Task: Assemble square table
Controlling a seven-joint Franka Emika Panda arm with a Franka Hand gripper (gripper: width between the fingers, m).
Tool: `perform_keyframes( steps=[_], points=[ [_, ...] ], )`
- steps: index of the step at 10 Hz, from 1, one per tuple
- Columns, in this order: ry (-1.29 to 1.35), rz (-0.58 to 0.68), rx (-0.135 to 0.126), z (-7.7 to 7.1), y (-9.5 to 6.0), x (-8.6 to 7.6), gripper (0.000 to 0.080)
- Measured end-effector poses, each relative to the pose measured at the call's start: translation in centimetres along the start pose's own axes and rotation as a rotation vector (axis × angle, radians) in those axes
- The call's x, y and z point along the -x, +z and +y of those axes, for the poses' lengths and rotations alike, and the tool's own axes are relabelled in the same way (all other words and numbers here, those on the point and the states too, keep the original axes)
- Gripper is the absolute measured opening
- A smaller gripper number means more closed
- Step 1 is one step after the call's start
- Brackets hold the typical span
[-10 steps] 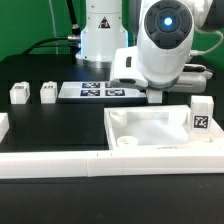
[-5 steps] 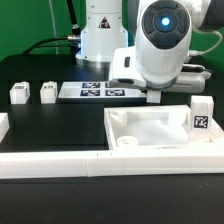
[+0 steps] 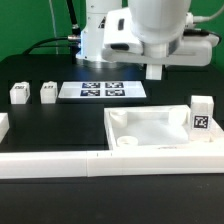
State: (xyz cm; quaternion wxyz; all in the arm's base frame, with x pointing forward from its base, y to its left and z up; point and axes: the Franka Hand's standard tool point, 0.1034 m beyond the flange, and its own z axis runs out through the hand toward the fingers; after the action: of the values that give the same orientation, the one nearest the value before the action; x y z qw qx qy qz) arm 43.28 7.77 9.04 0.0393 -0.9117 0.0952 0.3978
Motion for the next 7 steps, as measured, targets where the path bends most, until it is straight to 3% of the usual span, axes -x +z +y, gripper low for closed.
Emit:
perform_keyframes(
  steps=[1, 2, 4, 7],
  points=[
    [0.004, 0.037, -0.01, 0.2, -2.0, 0.3, 0.0288],
    [0.016, 0.076, 0.022, 1.0, -3.6, 0.8, 0.0288],
    [0.003, 0.189, 0.013, 0.5, -3.6, 0.0, 0.0288],
    [-0.021, 0.44, -0.02, -0.1, -4.7, -1.0, 0.0288]
  ],
)
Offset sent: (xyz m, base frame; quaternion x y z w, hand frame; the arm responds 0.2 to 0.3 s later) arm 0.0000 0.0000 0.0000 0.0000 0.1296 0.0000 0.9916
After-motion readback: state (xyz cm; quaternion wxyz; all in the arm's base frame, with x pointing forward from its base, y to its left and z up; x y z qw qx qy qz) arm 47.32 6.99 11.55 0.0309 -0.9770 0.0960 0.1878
